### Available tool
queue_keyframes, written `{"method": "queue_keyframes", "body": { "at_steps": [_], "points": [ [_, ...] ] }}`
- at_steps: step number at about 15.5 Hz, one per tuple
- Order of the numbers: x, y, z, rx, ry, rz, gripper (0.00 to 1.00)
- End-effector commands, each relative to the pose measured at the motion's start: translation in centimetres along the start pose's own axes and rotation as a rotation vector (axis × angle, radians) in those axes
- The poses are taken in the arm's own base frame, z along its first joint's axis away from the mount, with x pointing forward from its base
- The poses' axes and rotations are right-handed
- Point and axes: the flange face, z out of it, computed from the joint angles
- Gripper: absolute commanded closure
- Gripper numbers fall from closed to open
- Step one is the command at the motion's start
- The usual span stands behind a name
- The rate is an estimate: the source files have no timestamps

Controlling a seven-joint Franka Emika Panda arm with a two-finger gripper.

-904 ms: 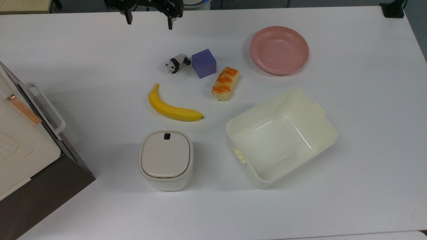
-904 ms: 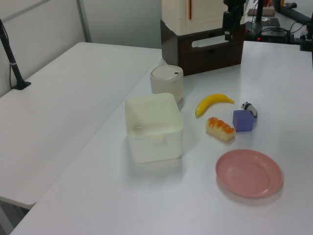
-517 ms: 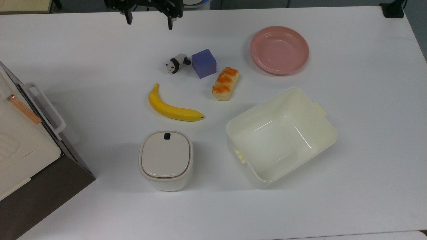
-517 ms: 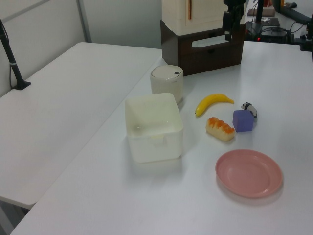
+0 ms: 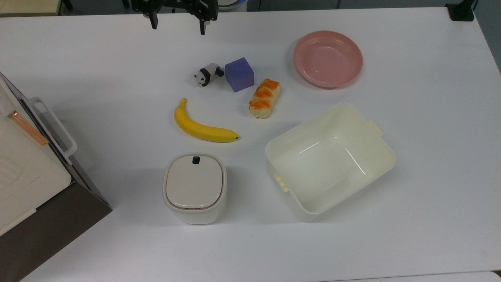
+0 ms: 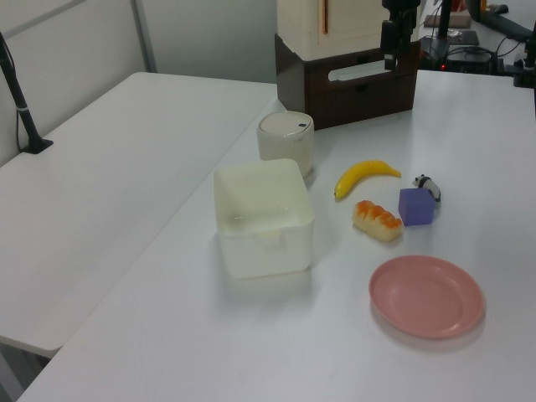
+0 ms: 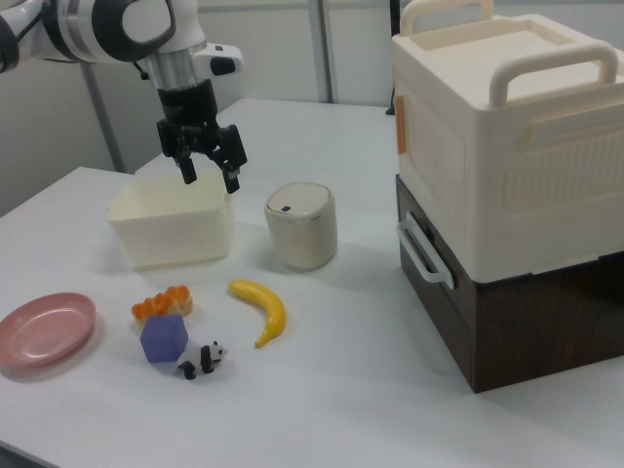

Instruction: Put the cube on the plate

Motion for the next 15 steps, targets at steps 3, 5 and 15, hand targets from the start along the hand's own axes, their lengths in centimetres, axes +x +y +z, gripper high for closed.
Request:
{"method": "queue_keyframes", "body": {
  "at_steps": [3, 5, 15],
  "points": [
    [-0.4, -0.7, -0.2, 0.022, -0.028, -0.029, 0.00],
    [-0.5, -0.9, -0.2, 0.022, -0.029, -0.035, 0.00],
    [-0.5, -2.7, -0.2, 0.020, -0.028, -0.065, 0.00]
  ]
}}
